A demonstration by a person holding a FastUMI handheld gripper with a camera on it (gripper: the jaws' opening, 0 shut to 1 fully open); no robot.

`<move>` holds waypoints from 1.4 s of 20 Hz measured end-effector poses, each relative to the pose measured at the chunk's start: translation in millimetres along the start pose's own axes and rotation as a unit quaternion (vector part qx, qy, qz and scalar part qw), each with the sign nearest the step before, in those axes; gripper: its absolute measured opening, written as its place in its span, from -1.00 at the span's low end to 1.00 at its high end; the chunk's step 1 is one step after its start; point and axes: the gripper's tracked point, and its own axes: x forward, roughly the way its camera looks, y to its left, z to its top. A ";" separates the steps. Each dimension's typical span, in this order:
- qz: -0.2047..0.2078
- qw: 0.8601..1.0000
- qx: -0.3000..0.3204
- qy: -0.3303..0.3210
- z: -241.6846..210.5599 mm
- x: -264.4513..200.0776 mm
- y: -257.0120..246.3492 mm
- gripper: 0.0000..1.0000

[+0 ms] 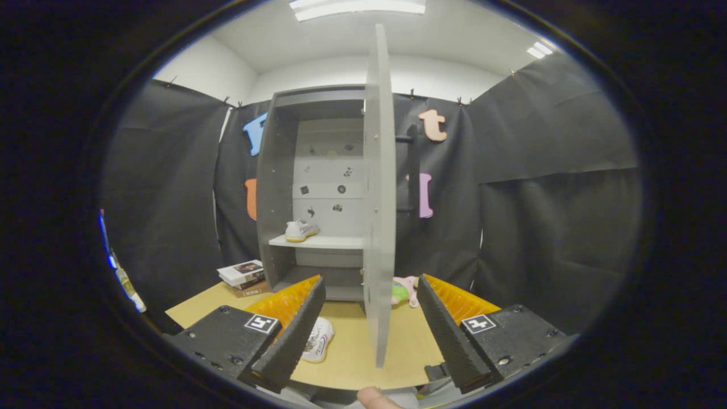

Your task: Open the shoe cabinet door, grab the shoes and put them into the shoe cabinet, then close the shoe cabinet door.

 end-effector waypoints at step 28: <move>0.032 0.969 0.028 0.244 -321.9 225.3 178.9 0.74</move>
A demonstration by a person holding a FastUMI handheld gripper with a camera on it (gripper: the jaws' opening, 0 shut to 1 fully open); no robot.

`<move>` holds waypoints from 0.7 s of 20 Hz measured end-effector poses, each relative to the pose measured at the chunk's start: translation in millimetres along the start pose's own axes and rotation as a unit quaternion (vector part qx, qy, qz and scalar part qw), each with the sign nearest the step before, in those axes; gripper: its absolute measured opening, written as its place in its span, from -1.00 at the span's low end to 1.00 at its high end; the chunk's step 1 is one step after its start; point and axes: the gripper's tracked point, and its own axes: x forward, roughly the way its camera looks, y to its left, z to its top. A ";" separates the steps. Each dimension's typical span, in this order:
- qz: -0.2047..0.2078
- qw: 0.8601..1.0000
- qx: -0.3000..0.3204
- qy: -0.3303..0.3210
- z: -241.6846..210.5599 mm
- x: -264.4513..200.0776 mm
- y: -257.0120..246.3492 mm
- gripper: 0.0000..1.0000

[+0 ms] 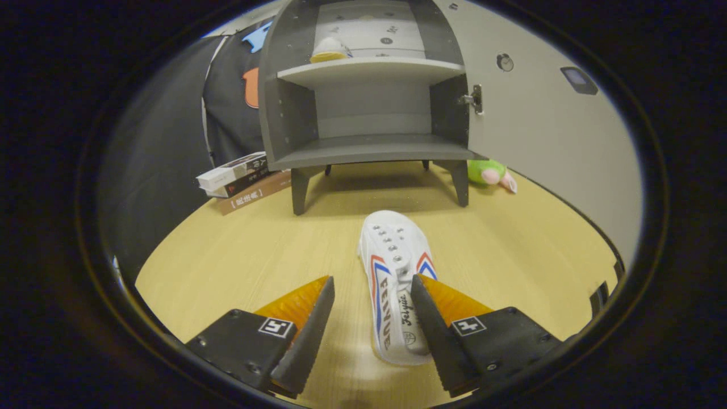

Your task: Open the shoe cabinet door, grab the shoes and put them into the shoe cabinet, then close the shoe cabinet door.

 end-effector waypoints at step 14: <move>0.027 0.998 0.042 -0.025 29.1 66.6 -6.8 -0.69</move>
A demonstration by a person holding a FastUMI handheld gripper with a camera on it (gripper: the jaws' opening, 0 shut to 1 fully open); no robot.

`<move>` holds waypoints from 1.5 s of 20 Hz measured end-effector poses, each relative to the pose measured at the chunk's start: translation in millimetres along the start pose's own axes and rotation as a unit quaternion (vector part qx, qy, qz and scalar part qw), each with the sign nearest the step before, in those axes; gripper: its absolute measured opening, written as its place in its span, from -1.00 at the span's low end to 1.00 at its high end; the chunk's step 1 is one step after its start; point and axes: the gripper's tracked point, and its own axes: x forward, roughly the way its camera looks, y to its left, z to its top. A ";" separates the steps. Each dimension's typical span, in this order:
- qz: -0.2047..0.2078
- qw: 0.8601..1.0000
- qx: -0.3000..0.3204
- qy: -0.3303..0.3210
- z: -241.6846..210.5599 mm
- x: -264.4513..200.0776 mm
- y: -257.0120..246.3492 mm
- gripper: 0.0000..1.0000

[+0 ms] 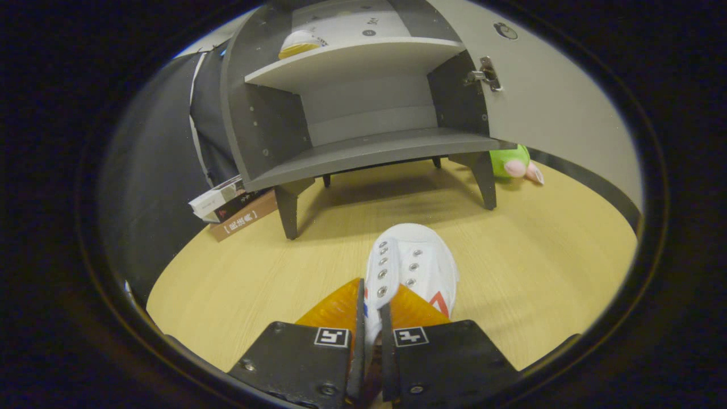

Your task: Open the shoe cabinet door, grab the shoes and put them into the shoe cabinet, then close the shoe cabinet door.

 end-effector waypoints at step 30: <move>-0.001 0.957 -0.131 -0.258 324.0 -248.3 66.5 -0.88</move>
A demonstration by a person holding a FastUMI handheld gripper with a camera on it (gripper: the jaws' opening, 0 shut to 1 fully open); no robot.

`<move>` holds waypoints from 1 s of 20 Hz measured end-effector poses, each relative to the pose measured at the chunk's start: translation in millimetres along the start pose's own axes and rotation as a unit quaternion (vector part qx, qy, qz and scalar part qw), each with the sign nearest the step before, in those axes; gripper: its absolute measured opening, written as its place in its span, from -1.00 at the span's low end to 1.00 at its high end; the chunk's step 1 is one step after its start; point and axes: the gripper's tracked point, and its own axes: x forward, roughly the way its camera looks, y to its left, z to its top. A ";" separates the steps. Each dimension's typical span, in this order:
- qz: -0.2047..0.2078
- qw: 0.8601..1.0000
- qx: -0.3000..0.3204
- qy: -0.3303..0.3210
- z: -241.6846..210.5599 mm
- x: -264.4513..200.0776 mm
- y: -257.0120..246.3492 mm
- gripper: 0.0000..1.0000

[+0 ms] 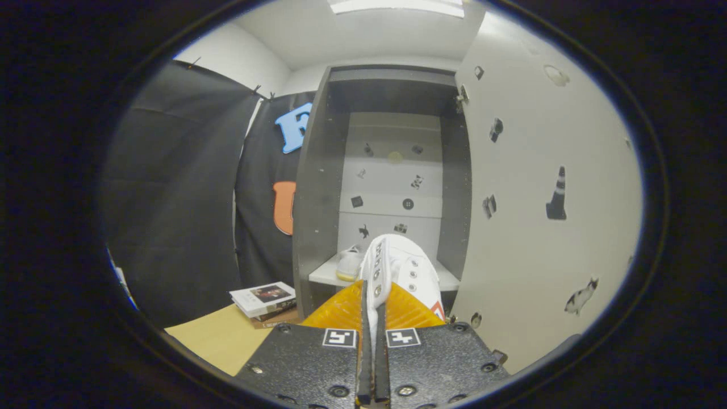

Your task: Open the shoe cabinet door, grab the shoes and put them into the shoe cabinet, then close the shoe cabinet door.

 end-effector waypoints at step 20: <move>-0.062 0.989 -0.003 0.138 -10.8 256.2 -75.7 -0.88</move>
